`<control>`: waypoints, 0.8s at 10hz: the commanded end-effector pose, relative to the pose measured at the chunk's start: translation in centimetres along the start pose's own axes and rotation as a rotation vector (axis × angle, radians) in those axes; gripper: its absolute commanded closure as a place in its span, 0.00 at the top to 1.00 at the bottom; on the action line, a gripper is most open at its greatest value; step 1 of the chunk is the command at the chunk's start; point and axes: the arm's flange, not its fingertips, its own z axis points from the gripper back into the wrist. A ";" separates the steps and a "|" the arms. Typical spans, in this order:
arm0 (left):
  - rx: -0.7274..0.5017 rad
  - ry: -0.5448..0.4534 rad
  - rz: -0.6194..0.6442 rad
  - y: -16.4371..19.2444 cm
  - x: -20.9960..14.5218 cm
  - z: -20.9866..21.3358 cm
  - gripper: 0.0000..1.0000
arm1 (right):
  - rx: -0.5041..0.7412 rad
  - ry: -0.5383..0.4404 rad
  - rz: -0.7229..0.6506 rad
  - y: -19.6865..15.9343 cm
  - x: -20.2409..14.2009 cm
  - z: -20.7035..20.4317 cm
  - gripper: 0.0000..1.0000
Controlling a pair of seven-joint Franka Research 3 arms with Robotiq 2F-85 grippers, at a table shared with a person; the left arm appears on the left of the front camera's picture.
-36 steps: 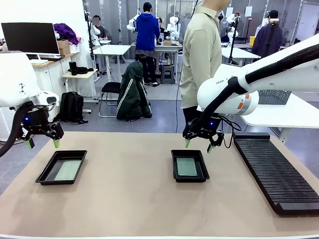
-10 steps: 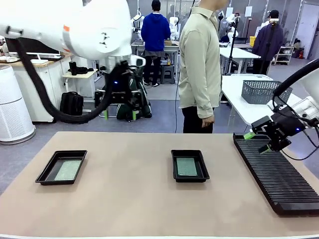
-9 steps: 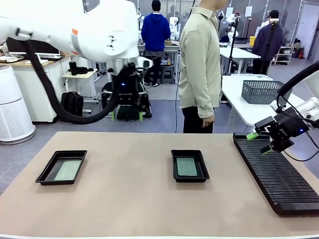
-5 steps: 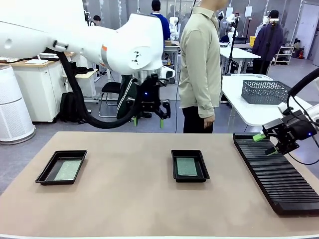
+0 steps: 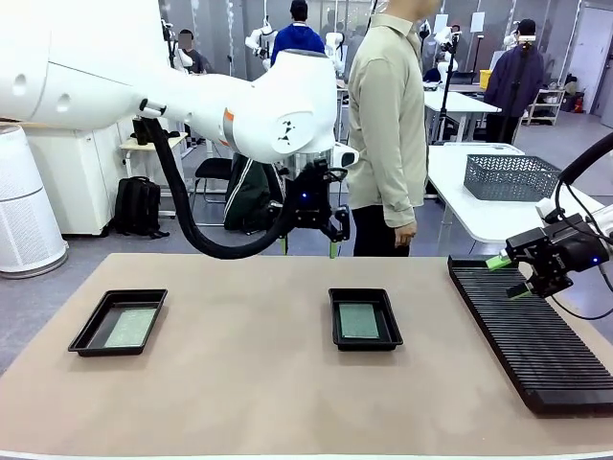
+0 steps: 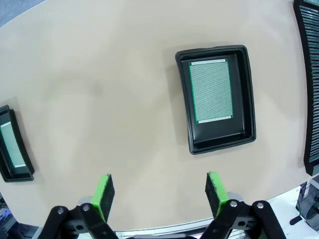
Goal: Inspect and transfer BCBs to ESD trays.
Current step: Pick up the ESD tray and place it on the left side of the table.
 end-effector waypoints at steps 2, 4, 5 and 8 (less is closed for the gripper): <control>0.016 -0.002 0.031 -1.8 1.1 -2.3 0.98 | -0.023 0.004 0.005 0.1 0.0 0.2 1.00; 0.023 0.024 0.053 -2.8 1.5 -4.6 0.98 | -0.023 0.004 0.005 0.1 0.0 0.2 1.00; 0.026 0.024 0.047 -3.0 1.6 -5.5 0.98 | -0.023 0.004 0.005 0.1 0.0 0.2 1.00; 0.008 -0.002 0.062 -3.9 2.2 -8.1 0.98 | -0.023 0.004 0.005 0.1 0.0 0.2 1.00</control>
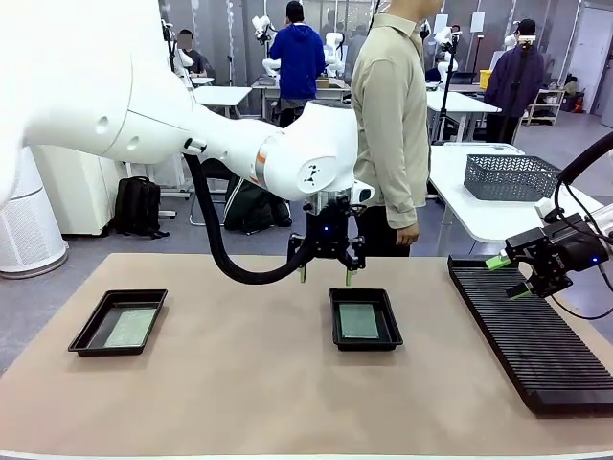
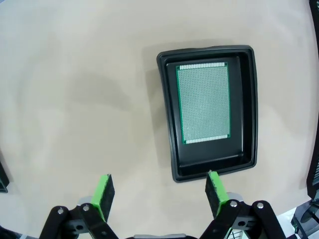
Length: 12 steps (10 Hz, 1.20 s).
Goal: Inspect and transfer BCBs to ESD trays.
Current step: Pick up the ESD tray and place it on the left side of the table.
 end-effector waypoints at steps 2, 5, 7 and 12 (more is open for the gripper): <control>0.004 -0.044 0.031 -1.1 0.6 -1.9 0.98 | -0.020 0.002 0.002 0.0 0.0 0.2 1.00; -0.005 -0.040 0.054 -1.6 1.0 -3.8 0.98 | -0.020 0.002 0.002 0.0 0.0 0.2 1.00; -0.004 -0.048 0.064 -2.1 1.0 -5.2 0.98 | -0.020 0.002 0.002 0.0 0.0 0.2 1.00; 0.036 -0.024 0.127 -1.6 1.7 -7.5 0.98 | -0.020 0.002 0.002 0.0 0.0 0.2 1.00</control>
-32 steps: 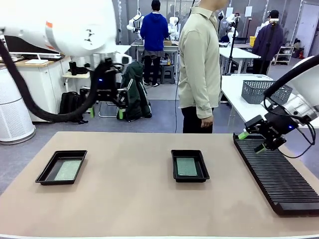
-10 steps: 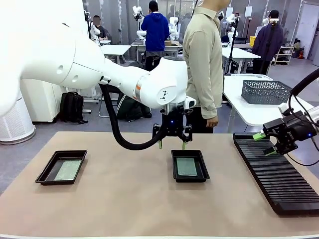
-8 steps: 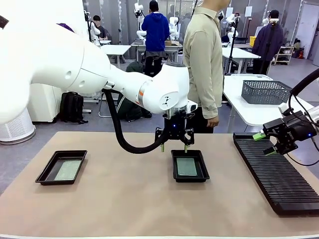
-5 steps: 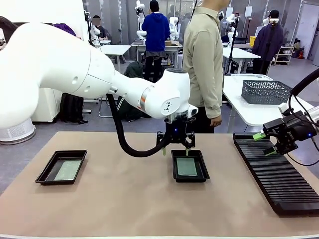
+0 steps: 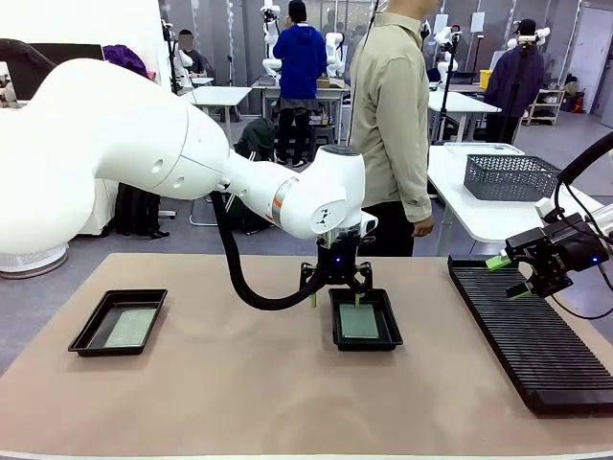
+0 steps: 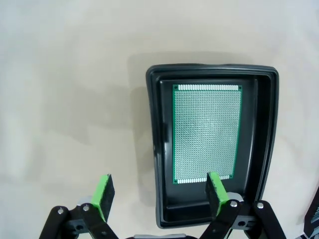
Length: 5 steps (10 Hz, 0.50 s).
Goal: Inspect and transfer BCBs to ESD trays.
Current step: Pick up the ESD tray and place it on the left side of the table.
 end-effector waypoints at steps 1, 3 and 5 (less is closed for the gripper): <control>0.025 -0.023 0.029 -0.1 0.4 -0.3 0.98 | -0.019 0.003 0.002 0.0 0.0 0.2 1.00; 0.004 -0.019 0.033 0.3 0.8 -0.7 0.98 | -0.019 0.003 0.002 0.0 0.0 0.2 1.00; -0.008 -0.010 0.032 0.3 1.1 -1.7 0.98 | -0.019 0.003 0.002 0.0 0.0 0.2 1.00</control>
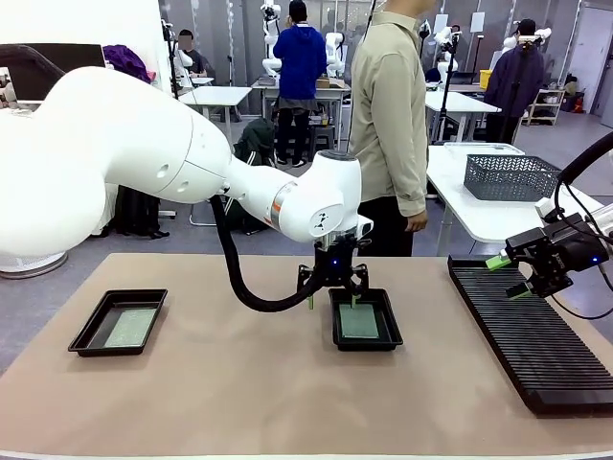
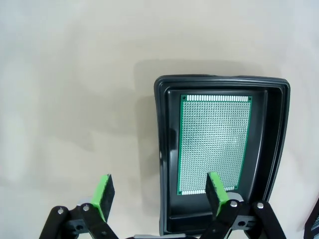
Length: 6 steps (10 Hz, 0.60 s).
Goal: Inspect and transfer BCBs to ESD trays.
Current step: Pick up the ESD tray and place it on the left side of the table.
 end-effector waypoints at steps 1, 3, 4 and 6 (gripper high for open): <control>-0.014 -0.008 0.014 -0.2 0.5 -1.0 0.98 | -0.019 0.003 0.002 0.0 0.0 0.2 1.00; -0.011 0.000 0.019 -0.2 0.6 -1.5 0.98 | -0.019 0.003 0.002 0.0 0.0 0.2 1.00; -0.008 0.006 0.028 0.0 0.7 -1.7 0.98 | -0.019 0.003 0.002 0.0 0.0 0.2 1.00; -0.010 0.000 0.030 0.2 0.7 -1.9 0.98 | -0.019 0.003 0.002 0.0 0.0 0.2 1.00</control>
